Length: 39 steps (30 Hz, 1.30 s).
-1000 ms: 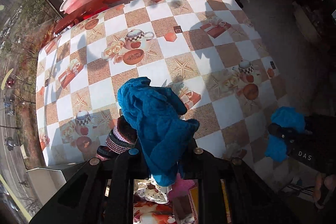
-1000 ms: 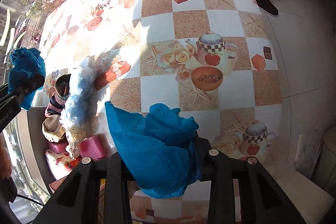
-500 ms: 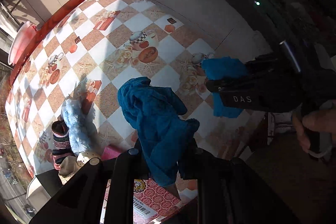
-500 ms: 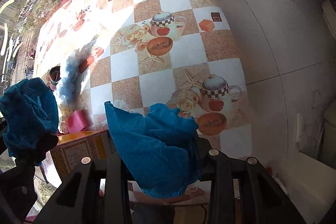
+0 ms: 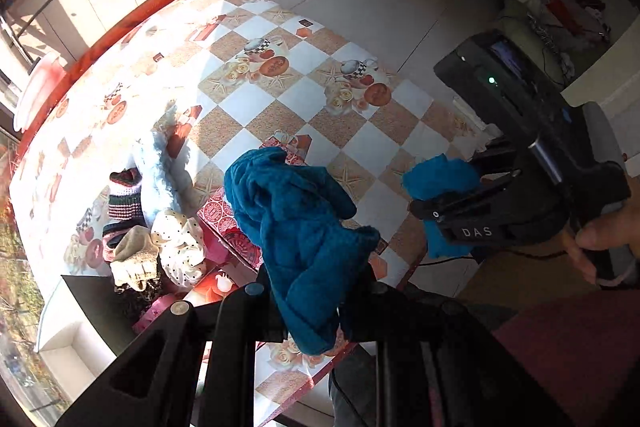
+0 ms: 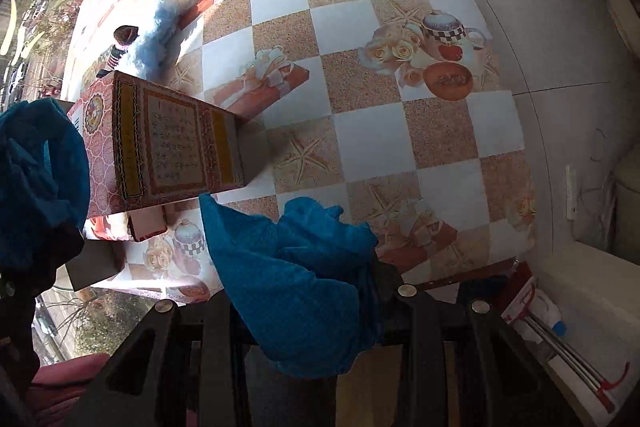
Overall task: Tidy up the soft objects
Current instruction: 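Lift the blue bag with the right gripper and carry it toward the white box, then lower the blue bag into the white box and open the right gripper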
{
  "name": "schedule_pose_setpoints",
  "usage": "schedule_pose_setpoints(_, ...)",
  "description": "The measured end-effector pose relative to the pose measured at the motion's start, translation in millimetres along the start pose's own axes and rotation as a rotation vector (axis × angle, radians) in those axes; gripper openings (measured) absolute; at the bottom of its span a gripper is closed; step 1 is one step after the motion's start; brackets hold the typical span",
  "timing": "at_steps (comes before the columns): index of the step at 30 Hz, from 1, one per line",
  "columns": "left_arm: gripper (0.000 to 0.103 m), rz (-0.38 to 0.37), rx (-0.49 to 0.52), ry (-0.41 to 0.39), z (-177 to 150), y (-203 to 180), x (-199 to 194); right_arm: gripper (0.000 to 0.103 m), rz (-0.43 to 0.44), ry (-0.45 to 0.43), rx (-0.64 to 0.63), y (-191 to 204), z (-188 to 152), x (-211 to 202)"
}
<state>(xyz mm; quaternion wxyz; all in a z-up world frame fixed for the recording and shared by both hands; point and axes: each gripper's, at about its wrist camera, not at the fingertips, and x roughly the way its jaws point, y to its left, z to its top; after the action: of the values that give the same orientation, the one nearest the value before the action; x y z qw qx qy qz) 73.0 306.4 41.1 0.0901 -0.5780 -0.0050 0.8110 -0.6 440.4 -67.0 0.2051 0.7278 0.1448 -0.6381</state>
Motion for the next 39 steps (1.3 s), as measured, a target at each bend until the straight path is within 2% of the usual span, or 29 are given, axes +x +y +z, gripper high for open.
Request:
schedule_pose_setpoints(3,0.019,0.059,-0.075,-0.03,-30.0,31.6,-17.9,0.036,0.023,0.013,-0.083,31.8,-18.4,-0.2)
schedule_pose_setpoints(6,0.019,0.119,-0.194,-0.039,-64.7,65.4,-26.9,0.036,0.022,-0.004,-0.226,70.0,-26.7,-7.7)
schedule_pose_setpoints(9,0.019,0.19,-0.332,-0.027,-95.1,99.1,-31.4,0.036,0.028,-0.039,-0.373,111.6,-28.5,-19.8)
schedule_pose_setpoints(13,0.019,0.293,-0.457,-0.012,-131.9,129.4,-38.9,0.036,-0.007,-0.068,-0.539,162.7,-20.9,-25.9)
schedule_pose_setpoints(19,0.019,0.351,-0.62,-0.02,-179.0,160.0,-52.6,0.036,-0.031,-0.097,-0.733,230.1,-3.2,-31.8)
schedule_pose_setpoints(25,0.019,0.385,-0.768,-0.015,-217.8,178.1,-51.2,0.036,-0.014,-0.098,-0.869,294.0,5.8,-33.5)
schedule_pose_setpoints(30,0.019,0.388,-0.892,0.015,-244.7,187.3,-40.3,0.036,0.05,-0.062,-0.891,337.7,10.6,-30.1)
schedule_pose_setpoints(33,0.019,0.373,-0.961,0.028,-259.1,191.0,-35.3,0.036,0.057,-0.038,-0.91,360.2,6.9,-22.5)
schedule_pose_setpoints(39,0.019,0.389,-1.019,0.053,-275.9,193.5,-29.2,0.036,0.064,0.017,-0.952,388.7,-0.5,-4.7)
